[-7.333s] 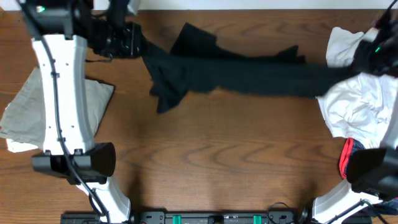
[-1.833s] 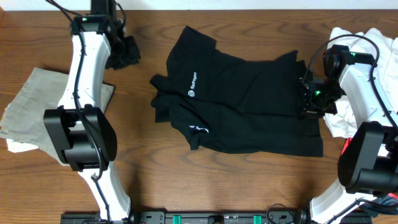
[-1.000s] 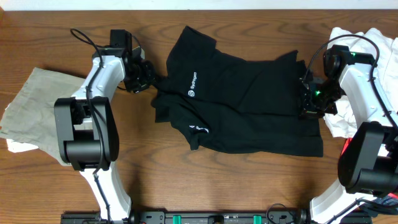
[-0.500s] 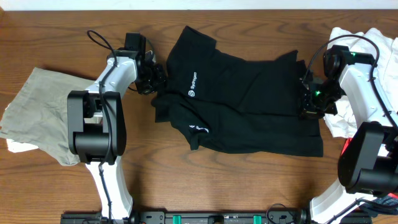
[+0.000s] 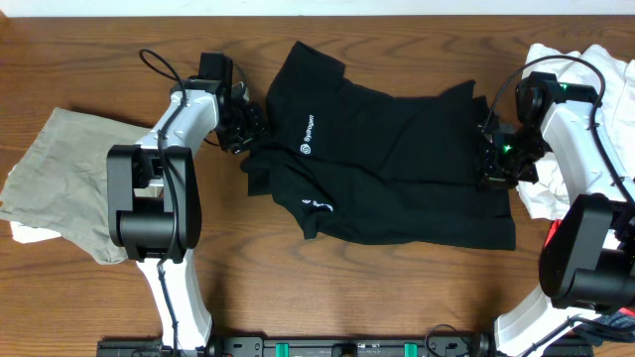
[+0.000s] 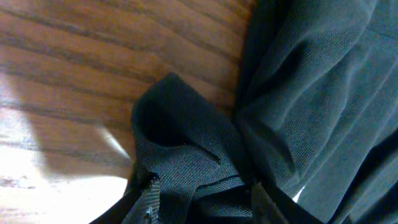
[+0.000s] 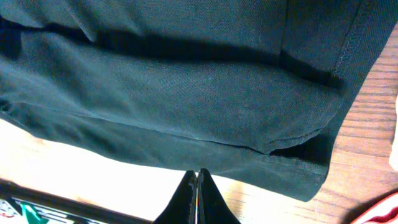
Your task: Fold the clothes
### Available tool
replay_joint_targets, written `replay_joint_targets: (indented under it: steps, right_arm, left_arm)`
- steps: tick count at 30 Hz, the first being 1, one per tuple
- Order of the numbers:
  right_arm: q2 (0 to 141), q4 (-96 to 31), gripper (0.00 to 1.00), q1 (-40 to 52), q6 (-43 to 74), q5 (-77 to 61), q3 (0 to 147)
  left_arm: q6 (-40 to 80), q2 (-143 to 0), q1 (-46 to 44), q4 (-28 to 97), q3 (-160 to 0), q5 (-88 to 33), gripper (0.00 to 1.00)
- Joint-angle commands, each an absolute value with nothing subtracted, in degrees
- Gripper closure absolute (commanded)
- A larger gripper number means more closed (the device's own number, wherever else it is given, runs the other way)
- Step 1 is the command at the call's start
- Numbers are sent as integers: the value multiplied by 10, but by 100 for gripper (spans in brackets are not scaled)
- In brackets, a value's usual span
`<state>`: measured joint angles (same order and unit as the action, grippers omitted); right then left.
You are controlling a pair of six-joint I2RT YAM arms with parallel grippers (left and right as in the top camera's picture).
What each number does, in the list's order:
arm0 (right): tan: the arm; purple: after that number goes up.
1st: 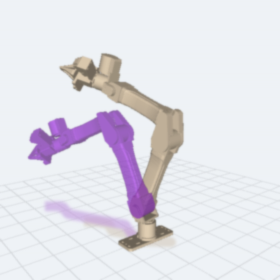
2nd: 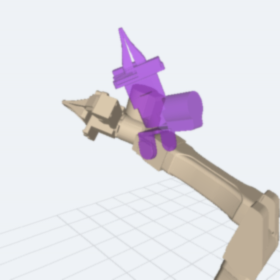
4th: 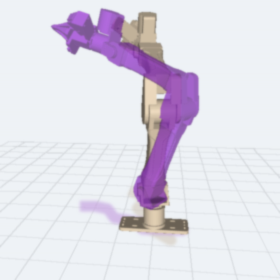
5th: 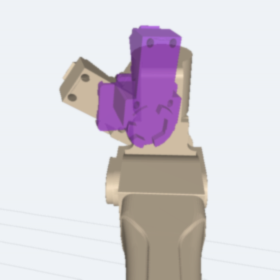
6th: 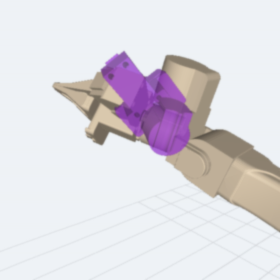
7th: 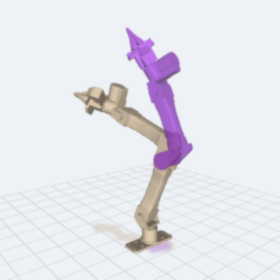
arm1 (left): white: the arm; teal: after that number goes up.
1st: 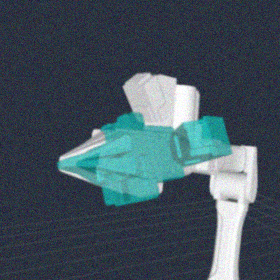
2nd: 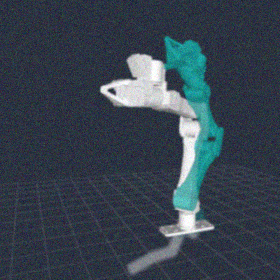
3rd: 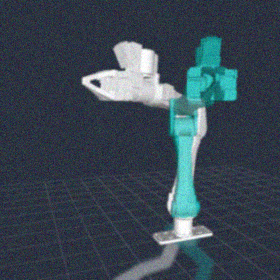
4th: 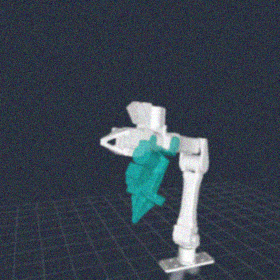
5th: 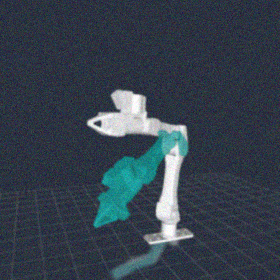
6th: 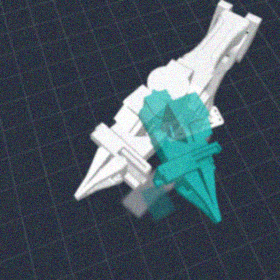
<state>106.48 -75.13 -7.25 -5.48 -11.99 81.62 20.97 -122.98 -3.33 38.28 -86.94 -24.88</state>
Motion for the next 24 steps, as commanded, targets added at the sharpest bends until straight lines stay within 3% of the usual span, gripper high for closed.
replay_joint_targets:
  steps: [1,11,21,22,23,24]
  right_arm:
    - [1057,-751,98,-72,-63,-120,815]
    - [1057,-754,98,-72,-63,-120,815]
    - [1057,-754,98,-72,-63,-120,815]
    - [1057,-754,98,-72,-63,-120,815]
    - [1057,-754,98,-72,-63,-120,815]
    - [1057,-754,98,-72,-63,-120,815]
  left_arm:
    - [207,-1233,-26,406,-864,-199,51]
    - [231,-1232,-25,437,-864,-97,51]
    - [271,-1227,-28,431,-864,-74,53]
    - [271,-1227,-29,425,-864,-72,66]
    - [271,-1227,-29,420,-864,-66,89]
    - [271,-1227,-29,413,-864,-52,94]
